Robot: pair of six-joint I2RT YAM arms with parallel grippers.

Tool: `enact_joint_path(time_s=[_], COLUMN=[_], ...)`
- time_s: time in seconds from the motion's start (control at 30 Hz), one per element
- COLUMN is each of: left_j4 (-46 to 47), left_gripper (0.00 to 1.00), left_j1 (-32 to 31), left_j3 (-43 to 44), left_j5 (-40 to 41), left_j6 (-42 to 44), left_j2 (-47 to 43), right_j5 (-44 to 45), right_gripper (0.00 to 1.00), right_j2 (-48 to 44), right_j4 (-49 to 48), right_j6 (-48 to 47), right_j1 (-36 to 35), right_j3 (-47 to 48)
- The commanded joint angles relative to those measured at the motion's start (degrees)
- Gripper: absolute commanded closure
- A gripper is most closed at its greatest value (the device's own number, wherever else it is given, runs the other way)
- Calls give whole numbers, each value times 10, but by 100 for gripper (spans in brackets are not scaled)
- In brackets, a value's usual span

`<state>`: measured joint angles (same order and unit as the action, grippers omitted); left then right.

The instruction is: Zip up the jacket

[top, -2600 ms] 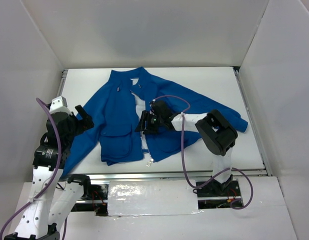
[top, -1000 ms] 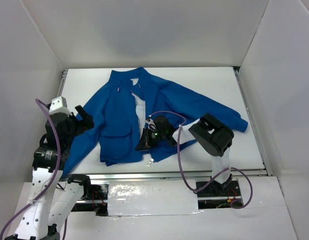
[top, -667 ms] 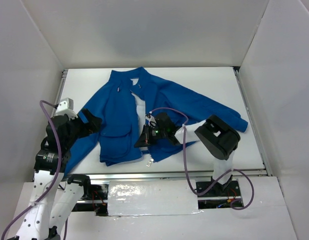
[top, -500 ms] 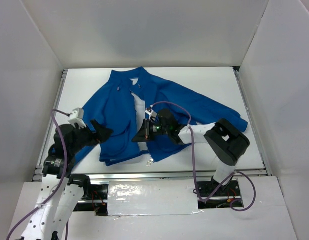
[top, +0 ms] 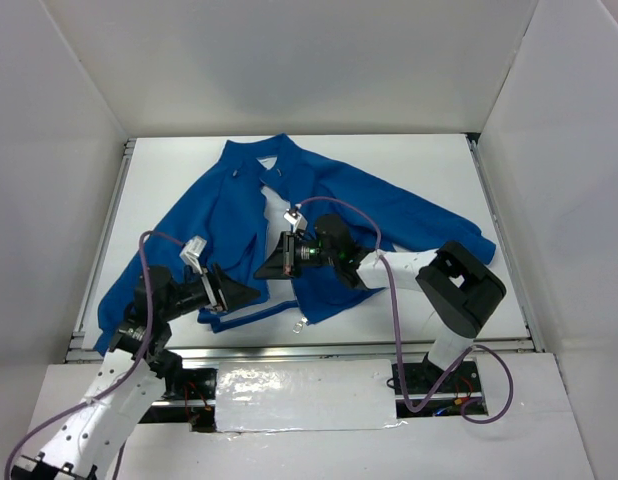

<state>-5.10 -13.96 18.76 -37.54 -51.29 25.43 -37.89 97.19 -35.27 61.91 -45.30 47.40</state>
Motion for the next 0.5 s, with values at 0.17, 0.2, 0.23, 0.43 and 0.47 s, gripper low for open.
enact_joint_path(time_s=[0.17, 0.2, 0.23, 0.43, 0.47], left_j4=[15, 10, -4, -80, -94], left_gripper=[28, 28, 27, 13, 13], left_j1=[-94, -97, -98, -104, -104], left_j3=[3, 5, 11, 63, 66], left_j5=[102, 113, 120, 177, 183], left_j6=[14, 19, 22, 56, 62], left_j2=[48, 49, 47, 46, 47], right_j5=[1, 0, -1, 2, 1], right_gripper=[100, 100, 100, 100, 100], right_j2=[-23, -24, -24, -27, -28], right_j4=[-31, -28, -27, -7, -8], right_j6=[-1, -4, -6, -20, -20], right_j1=[-13, -14, -14, -14, -13], right_j3=[24, 25, 24, 26, 24])
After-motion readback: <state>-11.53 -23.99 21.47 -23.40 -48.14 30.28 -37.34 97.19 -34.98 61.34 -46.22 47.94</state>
